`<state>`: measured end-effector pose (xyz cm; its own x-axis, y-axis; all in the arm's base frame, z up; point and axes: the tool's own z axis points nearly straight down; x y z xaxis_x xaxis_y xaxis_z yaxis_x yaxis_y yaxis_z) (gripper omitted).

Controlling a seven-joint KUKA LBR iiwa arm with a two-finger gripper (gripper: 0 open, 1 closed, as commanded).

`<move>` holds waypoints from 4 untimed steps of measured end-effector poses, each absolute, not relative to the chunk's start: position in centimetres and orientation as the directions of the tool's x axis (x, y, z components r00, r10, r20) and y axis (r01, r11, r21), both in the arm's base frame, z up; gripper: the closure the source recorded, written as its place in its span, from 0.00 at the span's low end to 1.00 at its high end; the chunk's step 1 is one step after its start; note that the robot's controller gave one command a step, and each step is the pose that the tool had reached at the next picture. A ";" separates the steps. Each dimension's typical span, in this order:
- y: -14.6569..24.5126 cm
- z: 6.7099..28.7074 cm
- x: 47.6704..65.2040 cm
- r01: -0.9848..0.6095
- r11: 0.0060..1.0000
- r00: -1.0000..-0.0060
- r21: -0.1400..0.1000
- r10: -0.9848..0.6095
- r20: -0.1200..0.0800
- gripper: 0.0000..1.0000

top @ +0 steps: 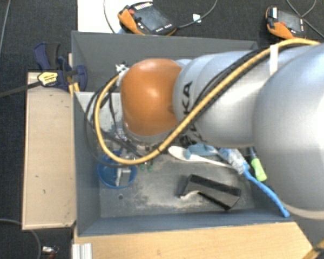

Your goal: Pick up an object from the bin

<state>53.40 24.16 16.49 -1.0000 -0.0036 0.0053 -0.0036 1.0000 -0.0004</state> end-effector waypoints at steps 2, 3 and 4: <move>25.0 8.4 52.2 0.254 0.967 -0.967 0.003 0.254 -0.003 0.00; 25.2 7.1 52.9 0.314 0.949 -0.949 0.006 0.314 -0.006 0.00; 25.0 6.9 52.3 0.292 0.956 -0.956 0.001 0.292 0.000 0.00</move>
Offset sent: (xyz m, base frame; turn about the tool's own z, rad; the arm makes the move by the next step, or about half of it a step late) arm -0.0149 0.0098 -0.0949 0.2951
